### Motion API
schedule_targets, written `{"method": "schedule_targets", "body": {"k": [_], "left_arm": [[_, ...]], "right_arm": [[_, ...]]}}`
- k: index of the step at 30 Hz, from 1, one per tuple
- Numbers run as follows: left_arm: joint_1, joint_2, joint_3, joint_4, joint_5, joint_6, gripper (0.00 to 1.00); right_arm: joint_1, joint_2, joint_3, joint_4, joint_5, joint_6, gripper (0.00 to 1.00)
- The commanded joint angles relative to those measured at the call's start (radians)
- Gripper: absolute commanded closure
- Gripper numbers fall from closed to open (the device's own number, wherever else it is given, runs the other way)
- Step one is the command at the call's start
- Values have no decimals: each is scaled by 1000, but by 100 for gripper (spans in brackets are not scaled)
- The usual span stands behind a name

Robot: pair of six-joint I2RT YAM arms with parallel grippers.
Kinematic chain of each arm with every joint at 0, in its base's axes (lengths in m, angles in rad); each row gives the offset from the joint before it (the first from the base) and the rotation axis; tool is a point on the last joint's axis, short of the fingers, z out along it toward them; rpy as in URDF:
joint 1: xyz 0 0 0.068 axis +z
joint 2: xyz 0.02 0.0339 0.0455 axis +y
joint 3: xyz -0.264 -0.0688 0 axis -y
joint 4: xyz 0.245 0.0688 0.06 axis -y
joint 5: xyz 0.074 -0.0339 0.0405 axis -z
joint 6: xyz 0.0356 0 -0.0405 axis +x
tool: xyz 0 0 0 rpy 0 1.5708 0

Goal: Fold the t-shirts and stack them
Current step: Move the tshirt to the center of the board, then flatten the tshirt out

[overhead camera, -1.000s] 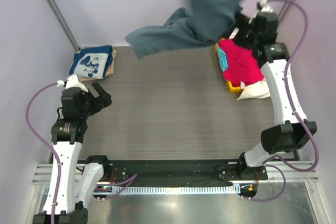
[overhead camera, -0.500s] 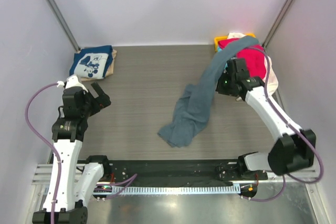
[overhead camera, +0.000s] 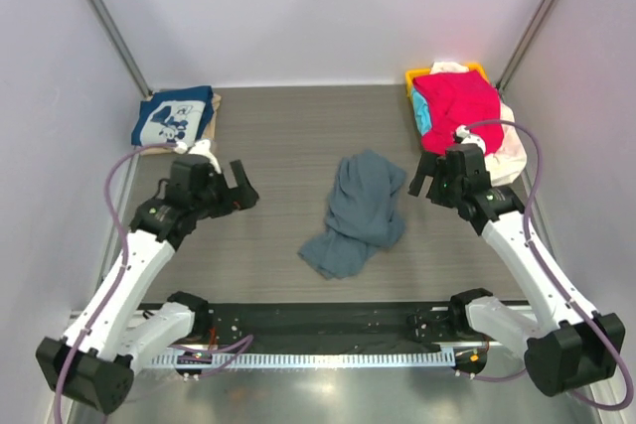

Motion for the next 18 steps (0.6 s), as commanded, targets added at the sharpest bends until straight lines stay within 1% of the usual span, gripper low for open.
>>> {"method": "schedule_targets", "body": {"k": [1, 2, 3, 4, 6, 9, 10, 14, 15, 17, 18], "left_arm": [[-125, 32, -51, 40, -56, -140, 0], [-148, 46, -73, 100, -58, -159, 0], [-188, 57, -93, 131, -63, -174, 0], [-203, 69, -123, 155, -81, -190, 0], [-225, 126, -149, 226, -90, -210, 0], [-233, 200, -194, 327, -60, -222, 0], [-237, 253, -209, 353, -49, -225, 0], [-277, 373, -238, 508, -15, -251, 0], [-297, 399, -240, 531, 15, -268, 0], [-321, 459, -232, 563, 29, -282, 0], [-352, 473, -228, 565, 26, -290, 1]], "right_arm": [[3, -63, 6, 66, -21, 8, 2], [3, -61, 0, 74, -46, 2, 2], [3, -54, -2, 79, -70, -1, 2], [4, -47, -3, 79, -92, -4, 2], [4, -26, -2, 79, -116, -3, 2], [4, -20, -5, 77, -167, -7, 3], [4, -23, -9, 77, -173, -7, 3], [6, -27, -34, 79, -170, -9, 3], [6, -21, -37, 80, -176, -10, 3], [6, -3, -40, 77, -182, -12, 3], [6, 3, -40, 77, -184, -12, 3]]}}
